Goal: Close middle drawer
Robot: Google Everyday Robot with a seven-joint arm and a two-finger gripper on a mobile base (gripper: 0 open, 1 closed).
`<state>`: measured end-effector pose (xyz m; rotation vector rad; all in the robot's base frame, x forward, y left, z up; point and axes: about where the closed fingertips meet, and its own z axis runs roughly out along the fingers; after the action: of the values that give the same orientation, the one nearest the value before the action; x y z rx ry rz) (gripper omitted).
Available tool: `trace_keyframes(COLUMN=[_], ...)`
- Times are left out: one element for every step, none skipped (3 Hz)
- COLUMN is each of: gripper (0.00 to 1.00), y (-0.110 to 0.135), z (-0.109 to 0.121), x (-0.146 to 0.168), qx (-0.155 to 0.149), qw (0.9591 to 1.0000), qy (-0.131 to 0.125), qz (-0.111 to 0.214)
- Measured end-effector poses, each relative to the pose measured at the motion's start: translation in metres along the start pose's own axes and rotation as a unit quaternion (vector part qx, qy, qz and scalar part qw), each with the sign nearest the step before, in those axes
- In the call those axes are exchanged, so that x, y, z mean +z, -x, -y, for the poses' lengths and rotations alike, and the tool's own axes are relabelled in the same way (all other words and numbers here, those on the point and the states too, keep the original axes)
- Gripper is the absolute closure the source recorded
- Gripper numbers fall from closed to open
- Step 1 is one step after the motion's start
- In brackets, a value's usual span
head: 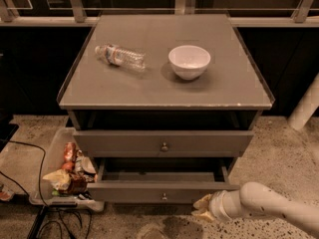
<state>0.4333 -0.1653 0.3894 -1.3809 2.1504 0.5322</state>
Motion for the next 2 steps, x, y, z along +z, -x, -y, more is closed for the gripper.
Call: trace_keyframes(gripper=[0.85,1.0], y=[0.0022,0.0023], z=[0.0492,0.047], x=[0.0119,0.0112], qx=[-0.02,-0.02], qw=[0.9992,0.9992], qy=[-0.011,-0.011], qz=[0.033,0.033])
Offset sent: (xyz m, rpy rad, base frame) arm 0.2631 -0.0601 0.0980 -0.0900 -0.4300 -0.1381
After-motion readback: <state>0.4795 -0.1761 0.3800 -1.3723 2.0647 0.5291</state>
